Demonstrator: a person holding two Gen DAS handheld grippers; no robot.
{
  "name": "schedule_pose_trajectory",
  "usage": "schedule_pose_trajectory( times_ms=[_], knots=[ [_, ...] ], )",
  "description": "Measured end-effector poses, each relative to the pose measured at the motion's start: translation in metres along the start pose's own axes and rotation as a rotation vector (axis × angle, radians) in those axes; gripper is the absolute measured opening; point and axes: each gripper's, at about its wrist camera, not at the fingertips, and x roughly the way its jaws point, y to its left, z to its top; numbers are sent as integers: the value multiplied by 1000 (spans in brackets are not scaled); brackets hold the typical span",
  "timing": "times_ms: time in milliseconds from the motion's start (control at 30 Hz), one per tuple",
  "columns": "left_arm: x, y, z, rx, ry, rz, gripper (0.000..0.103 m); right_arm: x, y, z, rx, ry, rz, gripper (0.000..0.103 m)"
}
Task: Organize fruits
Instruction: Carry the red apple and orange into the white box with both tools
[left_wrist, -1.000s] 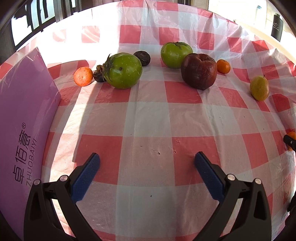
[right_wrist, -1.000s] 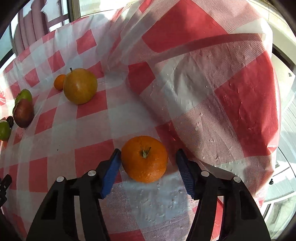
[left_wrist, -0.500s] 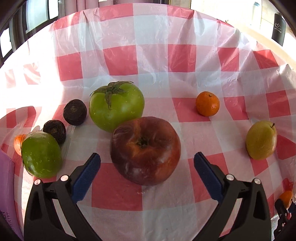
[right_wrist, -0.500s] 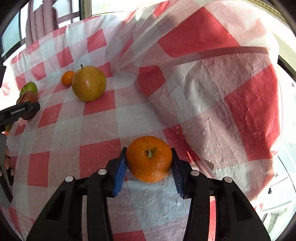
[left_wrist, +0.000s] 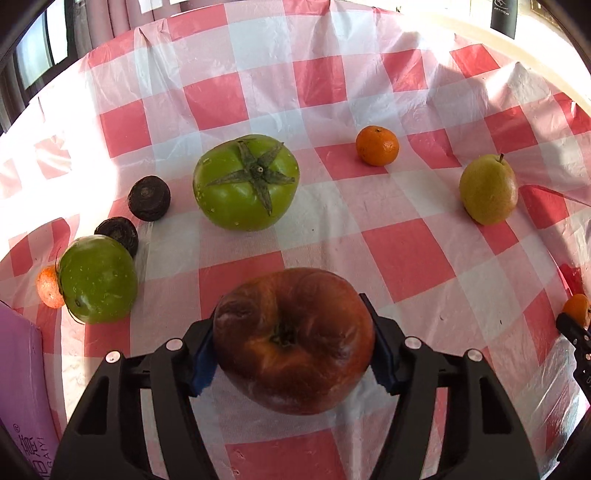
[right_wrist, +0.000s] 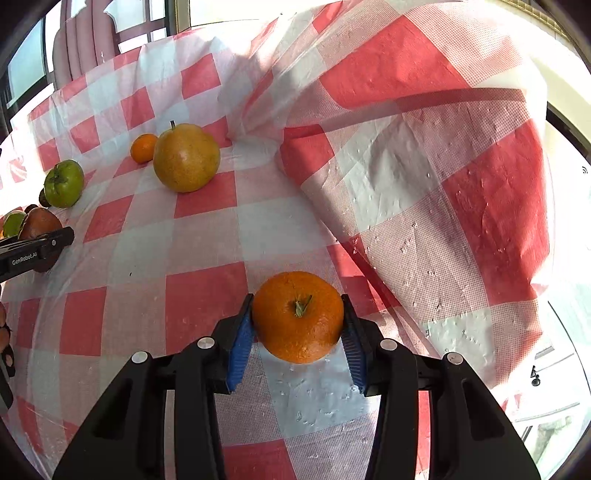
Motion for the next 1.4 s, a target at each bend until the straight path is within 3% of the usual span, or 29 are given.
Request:
schedule_pose_trajectory(
  times_ms=[167,333,533,900,1067,1233,1400],
  knots=[
    [-40,12,-59,-10,31,-22,66,-39,24,-37,-52,44,39,44],
    [-76,18,-114,42,51,-88,66,-63,60,-66,-122,113,98,44],
    [-98,27,-137,109,104,-175,66,-66,88,-72,-85,164,112,44],
    [-162,67,-98,73,-62,-307,66,-89,133,-87,-69,214,139,44],
    [-185,99,-82,59,-104,-283,66,-96,166,-66,-84,241,152,44],
    [-212,143,-67,3,-164,-252,66,-129,206,-18,-106,167,199,44],
    [-241,198,-63,-45,-210,-209,66,-179,260,25,-133,38,345,44]
  ],
)
